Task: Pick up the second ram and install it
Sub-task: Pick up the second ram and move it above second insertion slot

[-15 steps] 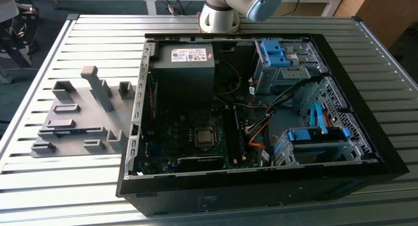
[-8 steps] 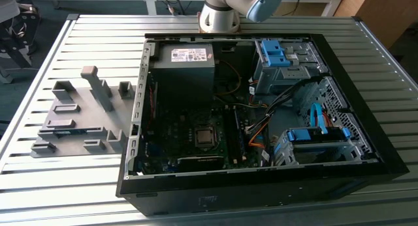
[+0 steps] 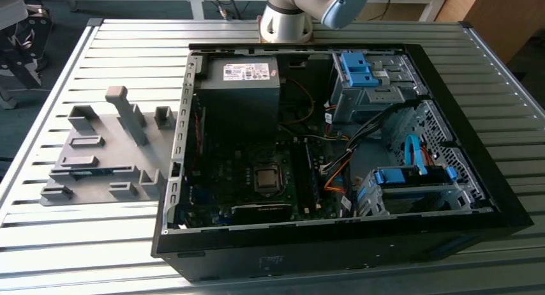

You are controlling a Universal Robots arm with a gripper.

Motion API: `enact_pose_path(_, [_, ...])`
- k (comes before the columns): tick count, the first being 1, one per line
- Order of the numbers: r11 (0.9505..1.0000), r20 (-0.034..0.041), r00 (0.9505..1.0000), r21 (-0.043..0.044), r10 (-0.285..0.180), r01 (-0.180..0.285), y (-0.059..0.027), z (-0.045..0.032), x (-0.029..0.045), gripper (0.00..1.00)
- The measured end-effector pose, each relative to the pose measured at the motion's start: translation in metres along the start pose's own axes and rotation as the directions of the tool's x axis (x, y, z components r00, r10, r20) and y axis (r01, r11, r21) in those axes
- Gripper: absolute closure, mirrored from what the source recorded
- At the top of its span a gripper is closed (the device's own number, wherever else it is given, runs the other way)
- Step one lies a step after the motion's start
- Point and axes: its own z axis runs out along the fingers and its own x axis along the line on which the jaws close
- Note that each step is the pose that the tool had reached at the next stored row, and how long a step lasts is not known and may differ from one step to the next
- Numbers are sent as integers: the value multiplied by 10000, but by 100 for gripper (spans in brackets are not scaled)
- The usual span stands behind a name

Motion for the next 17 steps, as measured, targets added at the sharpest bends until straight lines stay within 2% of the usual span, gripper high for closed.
enact_pose_path(17, [9985, -23, 9985, 4, -550, 550, 0, 3, 0, 89])
